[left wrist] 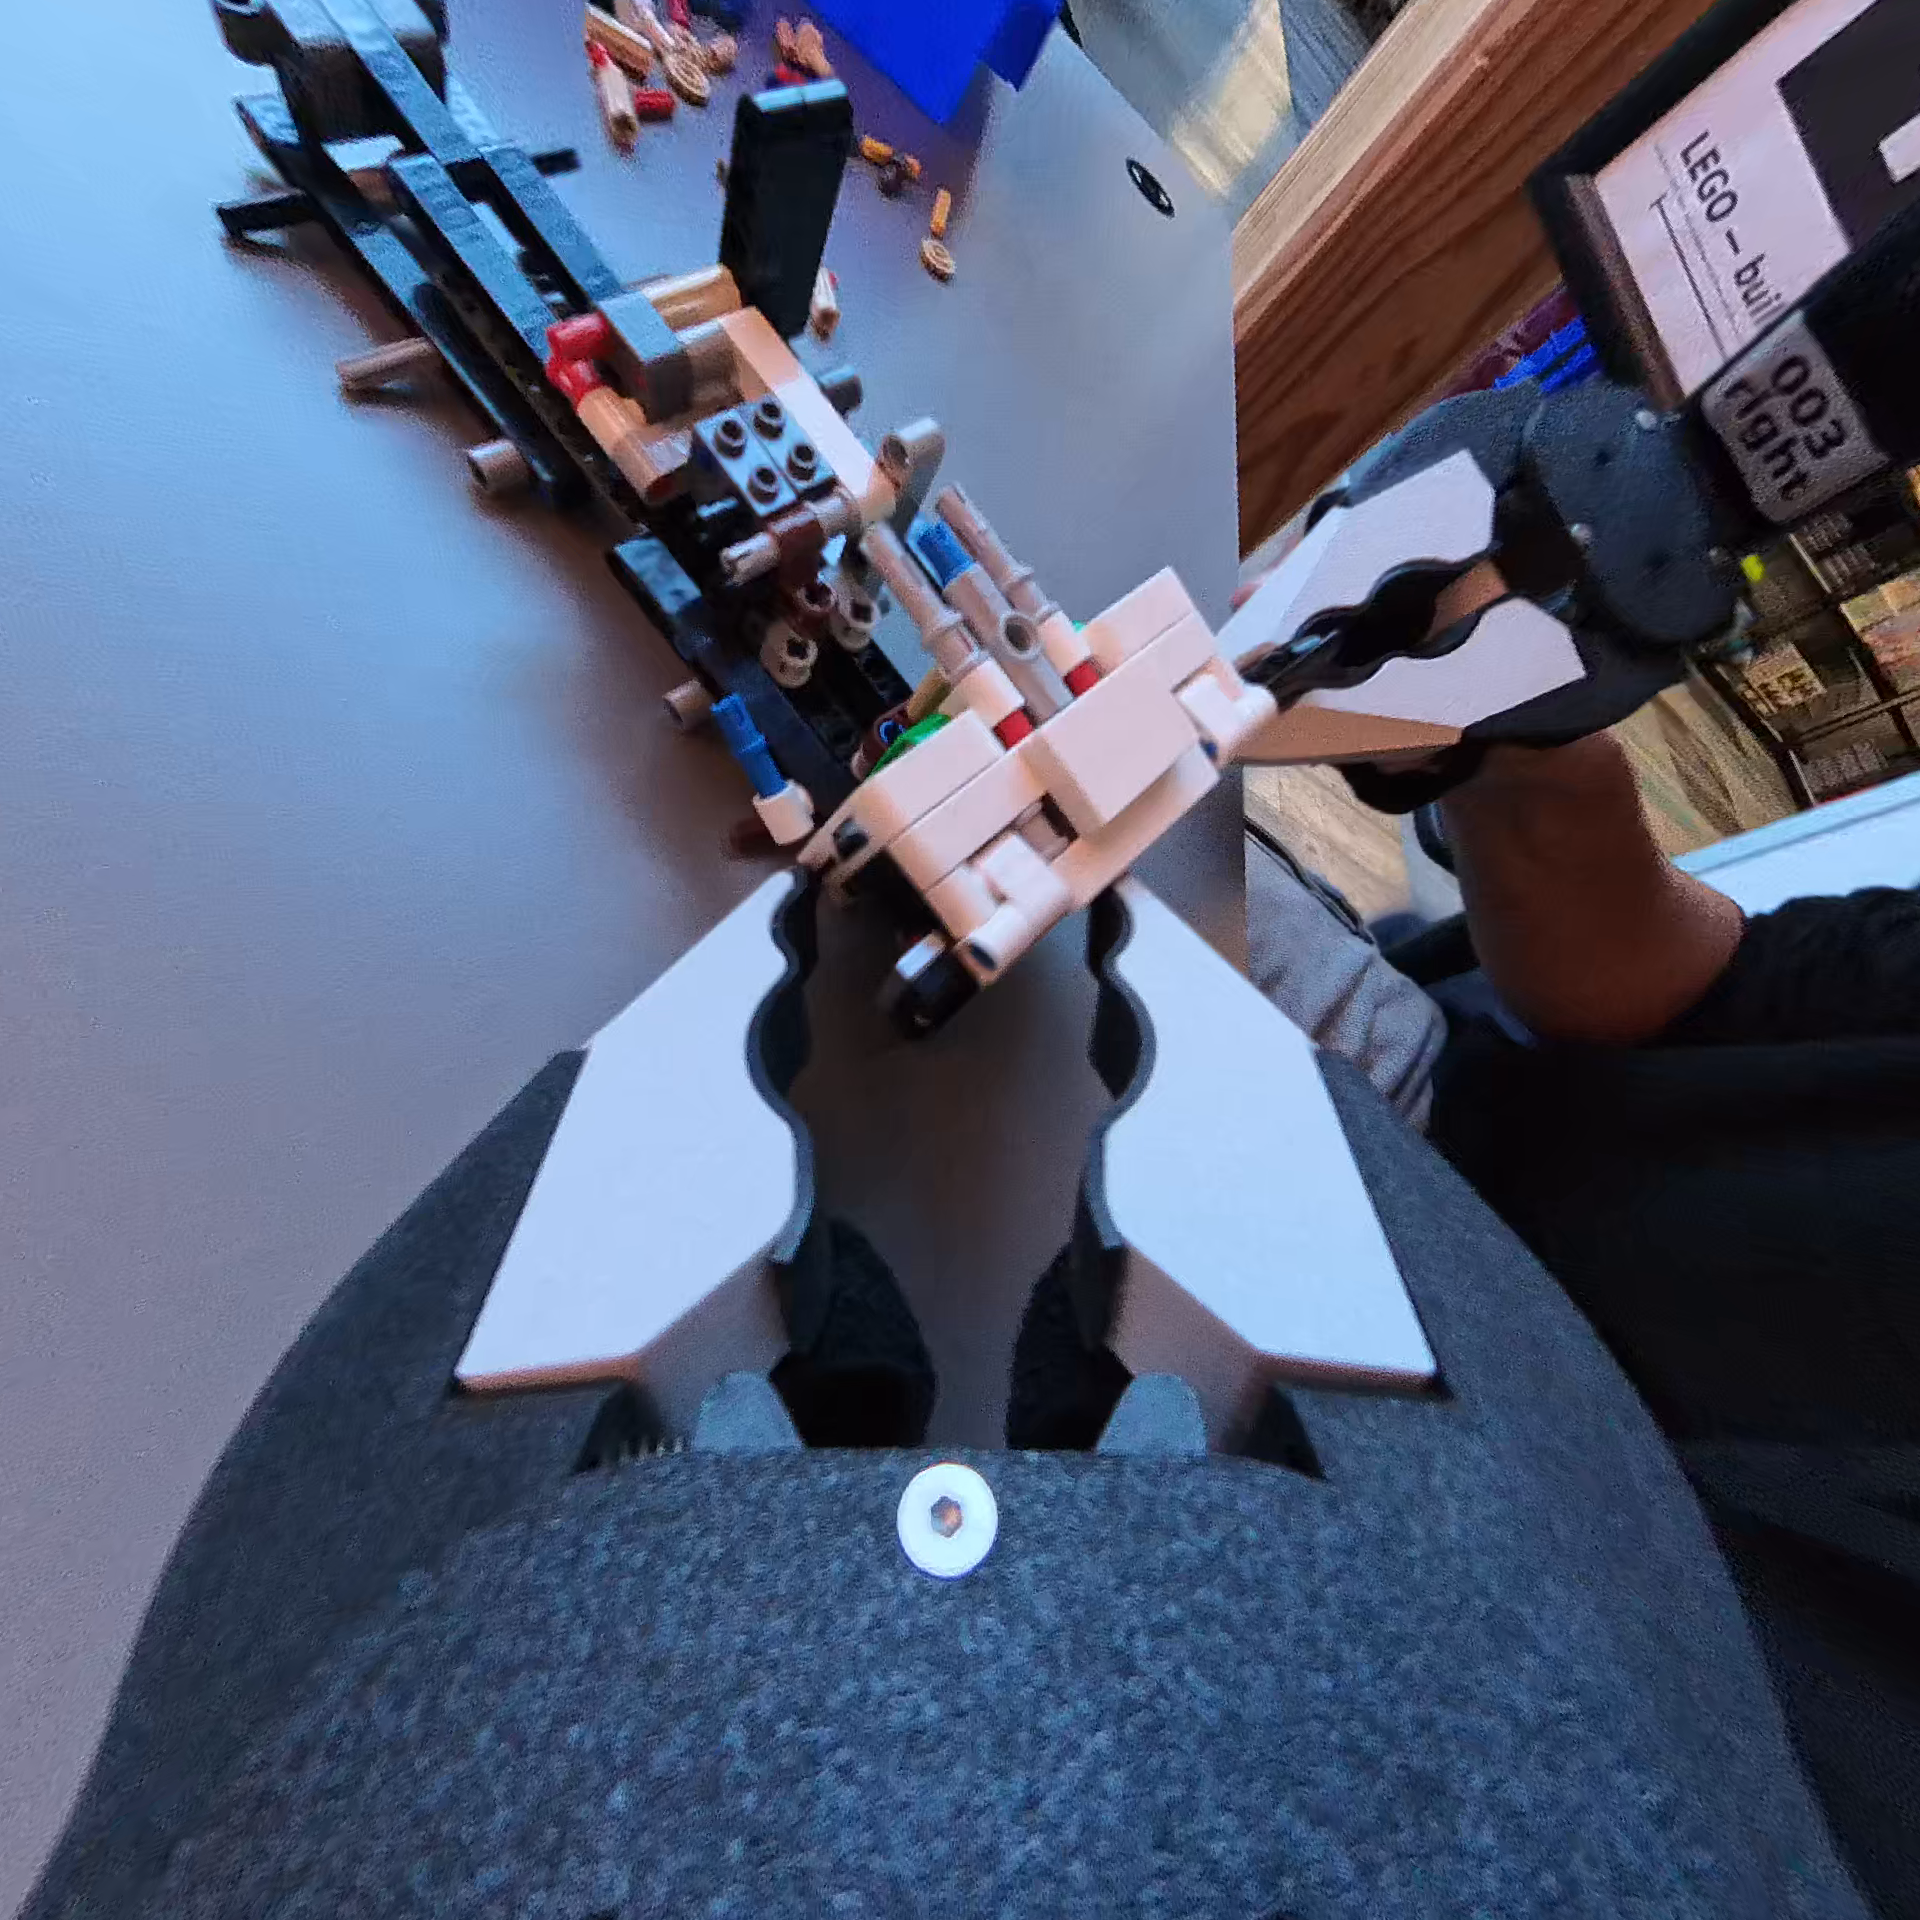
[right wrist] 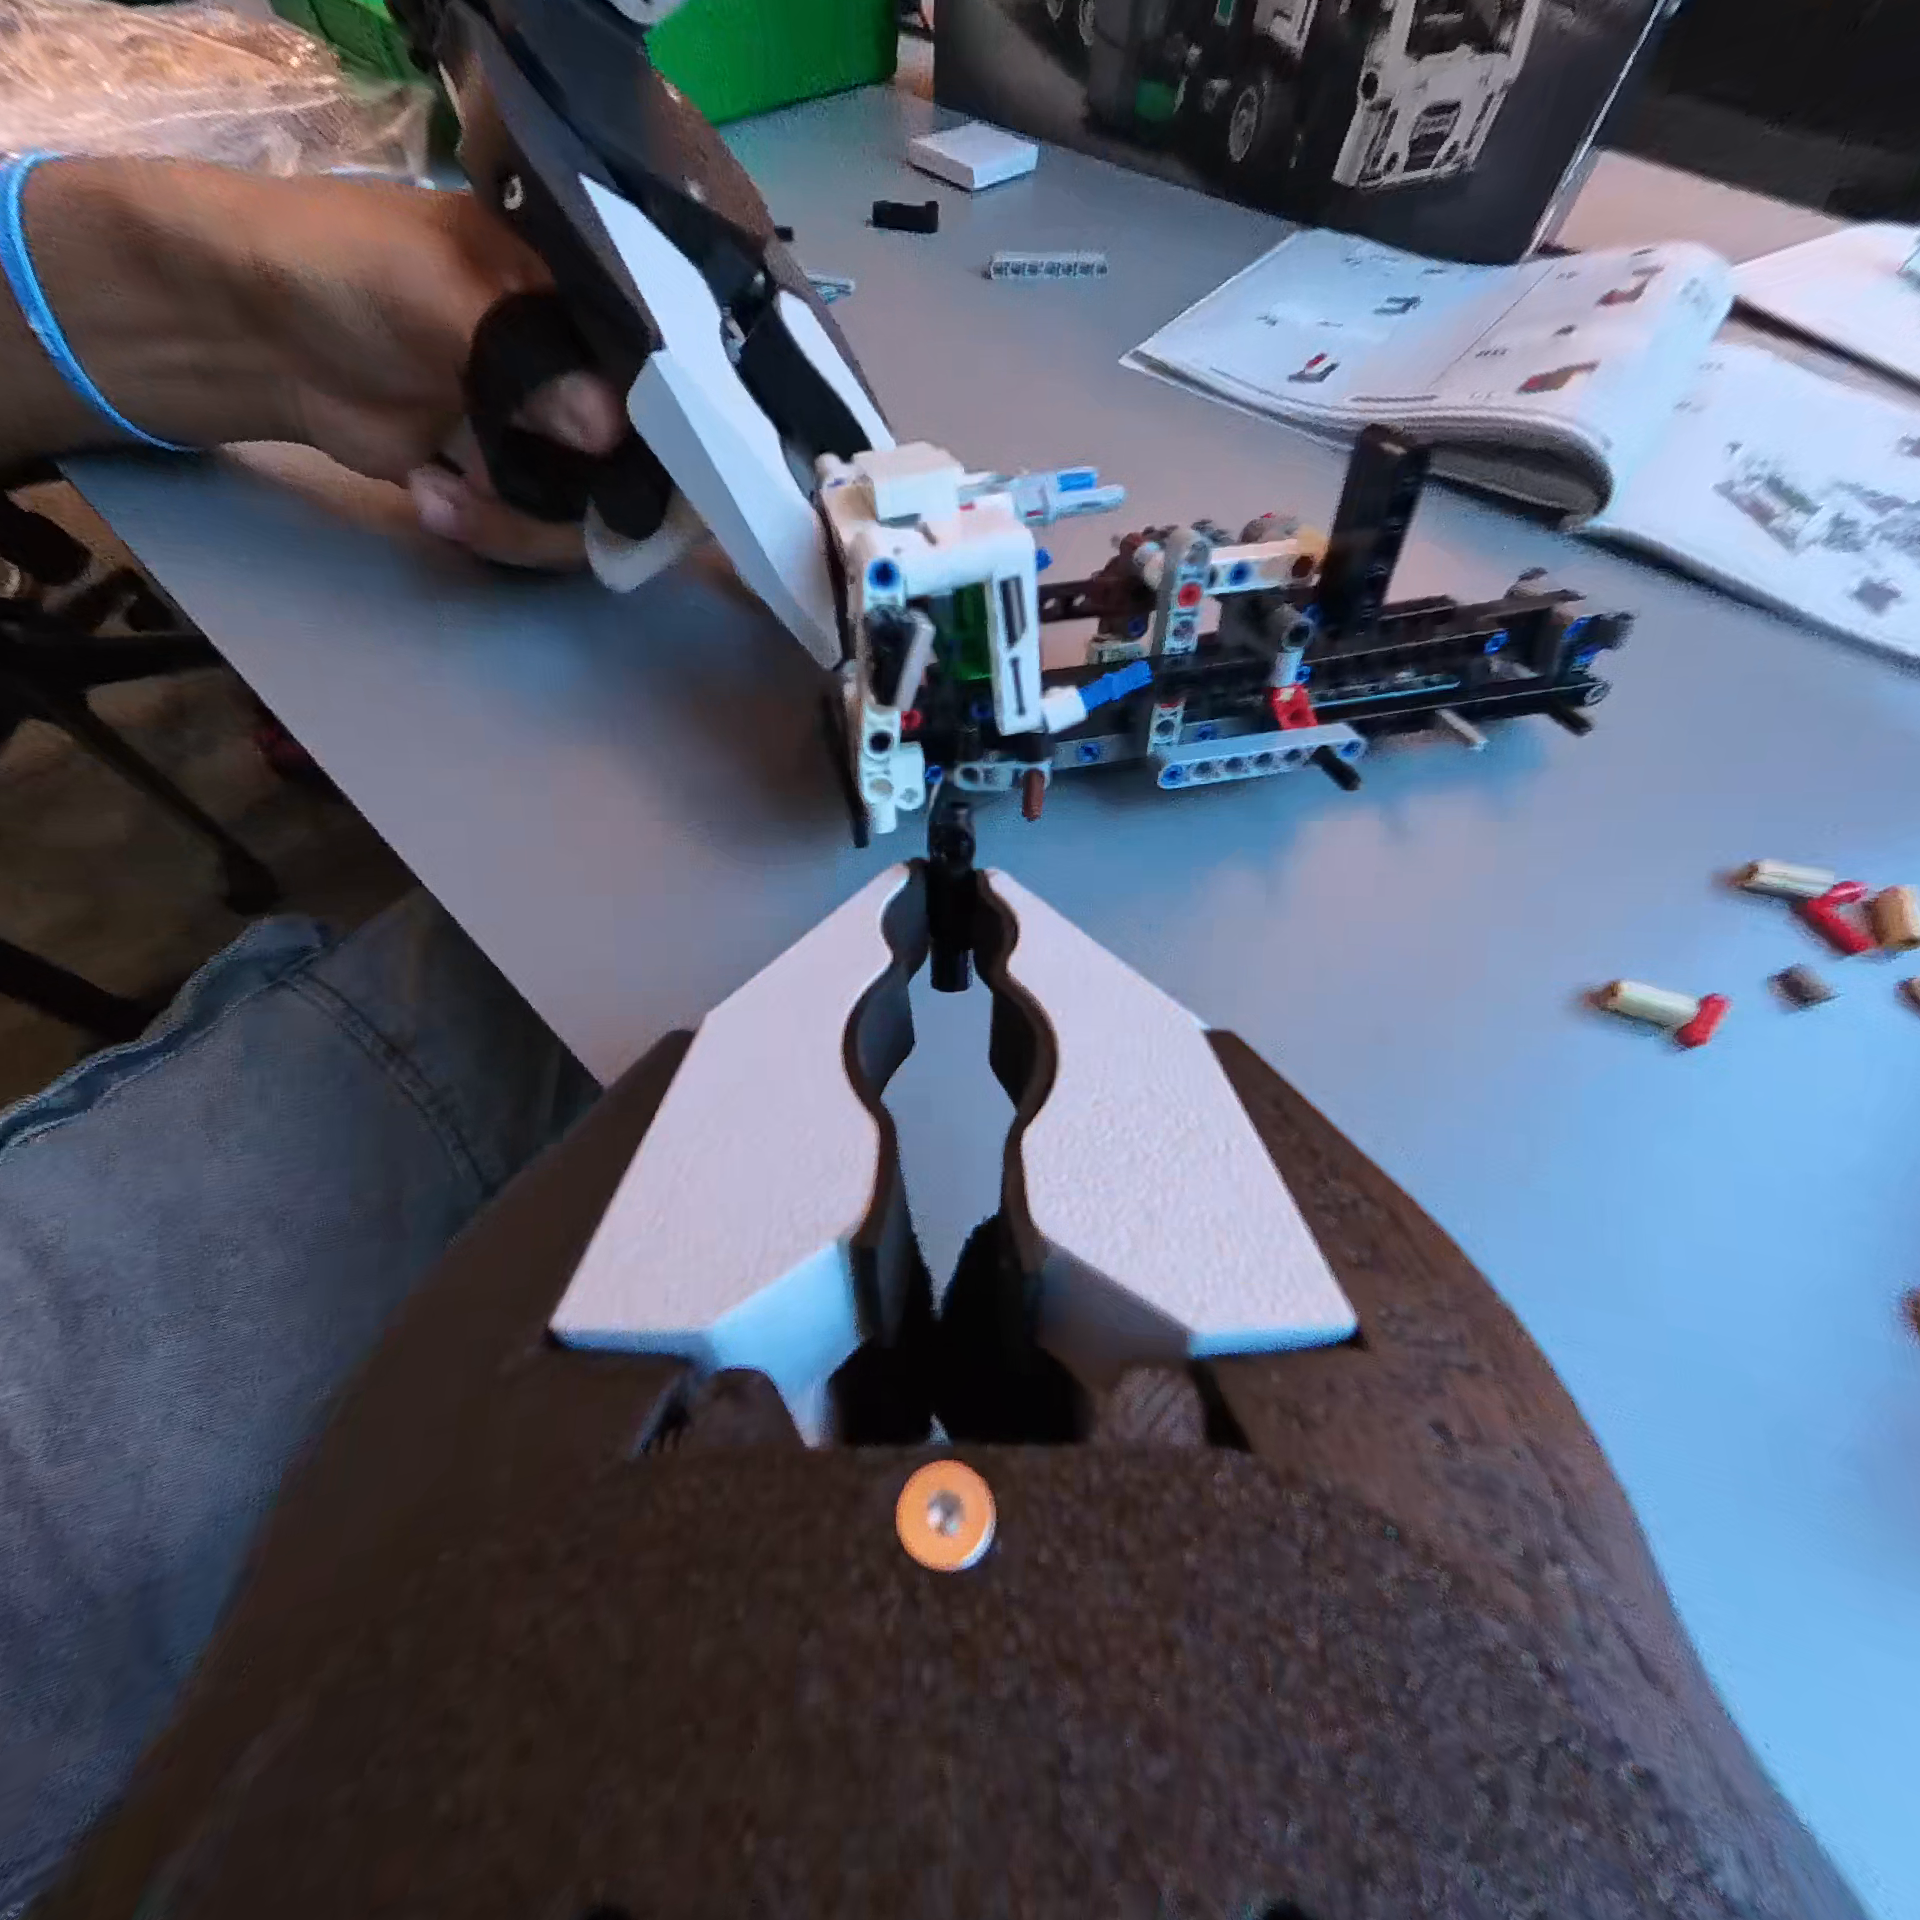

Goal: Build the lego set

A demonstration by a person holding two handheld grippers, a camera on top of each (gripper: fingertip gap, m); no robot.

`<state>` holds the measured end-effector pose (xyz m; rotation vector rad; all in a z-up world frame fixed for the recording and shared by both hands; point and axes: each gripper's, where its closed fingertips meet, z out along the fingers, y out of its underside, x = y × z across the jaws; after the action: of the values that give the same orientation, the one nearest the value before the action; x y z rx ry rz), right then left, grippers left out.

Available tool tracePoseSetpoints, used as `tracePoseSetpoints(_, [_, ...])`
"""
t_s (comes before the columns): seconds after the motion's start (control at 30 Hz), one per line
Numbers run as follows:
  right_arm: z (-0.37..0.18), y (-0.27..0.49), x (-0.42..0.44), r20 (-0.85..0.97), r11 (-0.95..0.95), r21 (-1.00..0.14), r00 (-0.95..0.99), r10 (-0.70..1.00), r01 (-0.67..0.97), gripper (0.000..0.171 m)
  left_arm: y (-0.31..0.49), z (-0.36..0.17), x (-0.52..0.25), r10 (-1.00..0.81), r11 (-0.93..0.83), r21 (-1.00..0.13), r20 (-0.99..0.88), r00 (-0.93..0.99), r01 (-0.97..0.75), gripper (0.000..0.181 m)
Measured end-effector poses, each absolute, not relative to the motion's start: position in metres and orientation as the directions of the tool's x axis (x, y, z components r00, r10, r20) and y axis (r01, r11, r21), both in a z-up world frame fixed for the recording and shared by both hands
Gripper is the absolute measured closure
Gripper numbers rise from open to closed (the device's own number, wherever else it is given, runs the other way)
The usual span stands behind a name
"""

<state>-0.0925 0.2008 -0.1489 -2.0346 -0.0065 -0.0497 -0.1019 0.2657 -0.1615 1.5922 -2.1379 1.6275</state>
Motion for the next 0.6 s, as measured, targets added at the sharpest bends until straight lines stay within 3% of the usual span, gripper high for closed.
tracePoseSetpoints(0.07, [-0.154, 0.206, -0.099, 0.028, -0.442, -0.897, 1.0, -0.012, 0.02, 0.165, 0.264, -0.162, -0.104, -0.678, -0.055, -0.698, 0.551, -0.487, -0.714, 0.153])
tracePoseSetpoints(0.23, [-0.149, 0.217, -0.104, 0.04, -0.393, -0.919, 0.999, -0.022, 0.028, 0.165, 0.269, -0.158, -0.1, -0.667, -0.112, -0.688, 0.587, -0.459, -0.717, 0.156])
tracePoseSetpoints(0.4, [-0.114, 0.216, -0.1, 0.0, -0.205, -0.979, 0.998, -0.056, -0.011, 0.165, 0.259, -0.141, -0.109, -0.544, -0.13, -0.704, 0.639, -0.543, -0.698, 0.148])
tracePoseSetpoints(0.53, [-0.101, 0.221, -0.099, -0.039, -0.144, -0.989, 0.998, -0.046, -0.045, 0.165, 0.251, -0.131, -0.108, -0.598, -0.078, -0.808, 0.506, -0.621, -0.583, 0.117])
tracePoseSetpoints(0.6, [-0.098, 0.222, -0.096, -0.031, -0.127, -0.991, 0.998, -0.061, -0.039, 0.165, 0.252, -0.134, -0.105, -0.658, -0.035, -0.836, 0.432, -0.617, -0.548, 0.118])
